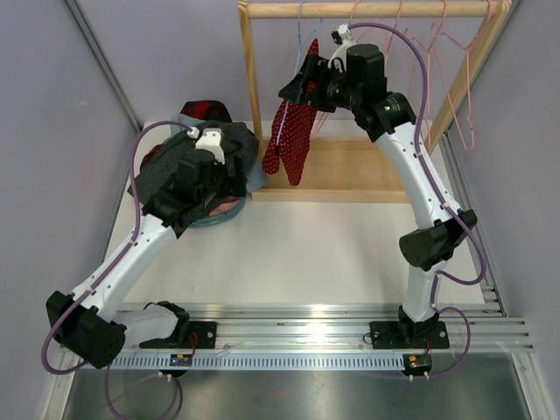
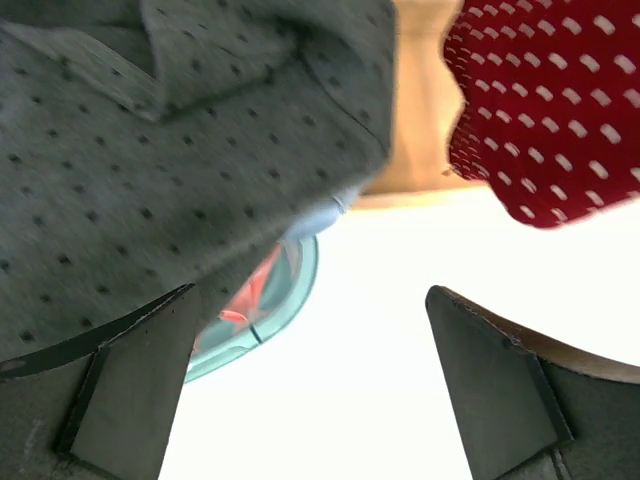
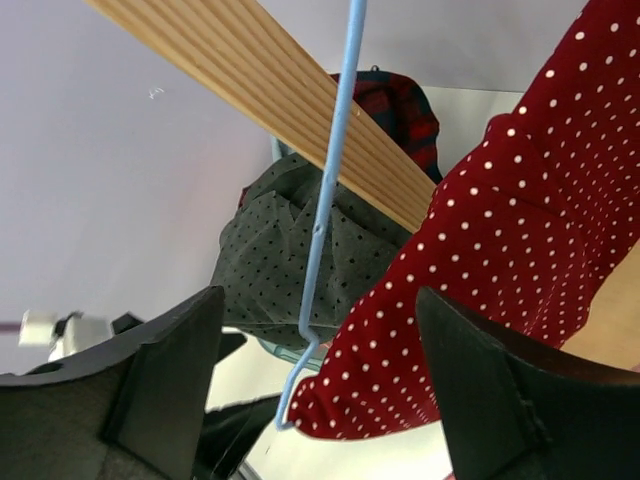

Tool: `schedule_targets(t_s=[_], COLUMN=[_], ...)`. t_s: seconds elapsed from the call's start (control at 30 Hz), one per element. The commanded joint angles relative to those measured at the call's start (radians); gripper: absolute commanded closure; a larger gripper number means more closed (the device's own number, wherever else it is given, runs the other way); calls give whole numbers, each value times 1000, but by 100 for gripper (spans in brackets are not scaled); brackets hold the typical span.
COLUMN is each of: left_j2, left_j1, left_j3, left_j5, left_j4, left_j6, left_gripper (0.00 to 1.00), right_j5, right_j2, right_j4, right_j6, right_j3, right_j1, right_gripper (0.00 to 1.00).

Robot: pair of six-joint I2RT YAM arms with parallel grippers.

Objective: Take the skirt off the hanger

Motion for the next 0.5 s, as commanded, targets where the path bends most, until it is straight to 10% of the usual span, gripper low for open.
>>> schedule_targets(t_s=[0.0,0.17,0.27,0.47], left_j2=[-67,-62,-68,-87], left_j1=[-27,-35,-38,-51], left_j3=[-28,-48,-71,-70], left_j5=[6,6,6,9], left_j4=[45,47,59,59], left_j6=[8,14,16,32], left_gripper=[1,1,1,1], right_j5=[48,58,69,115], right_j2=[42,92,99,-9], right_j4=[50,85,88,67], right_j6=[0,18,29,4], right_j3=[61,91,97,36], right_j1=[31,84,95,98], right_gripper=[19,41,97,100])
